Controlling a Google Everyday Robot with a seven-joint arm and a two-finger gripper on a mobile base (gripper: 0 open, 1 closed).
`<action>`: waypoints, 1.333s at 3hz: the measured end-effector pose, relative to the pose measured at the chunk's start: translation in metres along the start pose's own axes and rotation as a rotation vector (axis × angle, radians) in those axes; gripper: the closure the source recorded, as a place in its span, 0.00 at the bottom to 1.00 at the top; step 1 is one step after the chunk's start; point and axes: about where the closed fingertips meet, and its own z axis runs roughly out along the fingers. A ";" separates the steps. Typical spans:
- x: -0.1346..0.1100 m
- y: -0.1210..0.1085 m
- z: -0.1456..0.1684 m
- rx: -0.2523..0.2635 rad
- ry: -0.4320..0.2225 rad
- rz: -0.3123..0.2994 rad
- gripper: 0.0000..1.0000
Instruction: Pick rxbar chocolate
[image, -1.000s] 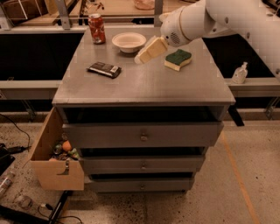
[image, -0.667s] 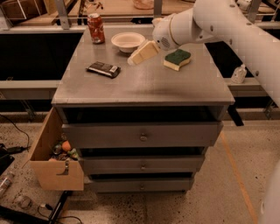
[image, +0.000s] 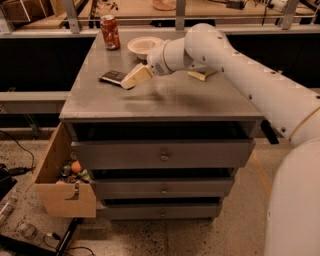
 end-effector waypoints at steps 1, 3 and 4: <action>0.000 0.000 0.000 0.000 0.000 0.000 0.00; 0.014 0.020 0.040 -0.047 0.005 0.059 0.00; 0.027 0.030 0.062 -0.088 0.025 0.110 0.00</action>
Offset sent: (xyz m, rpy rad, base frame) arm 0.0002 0.0197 -0.0197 0.0228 0.0388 -0.0022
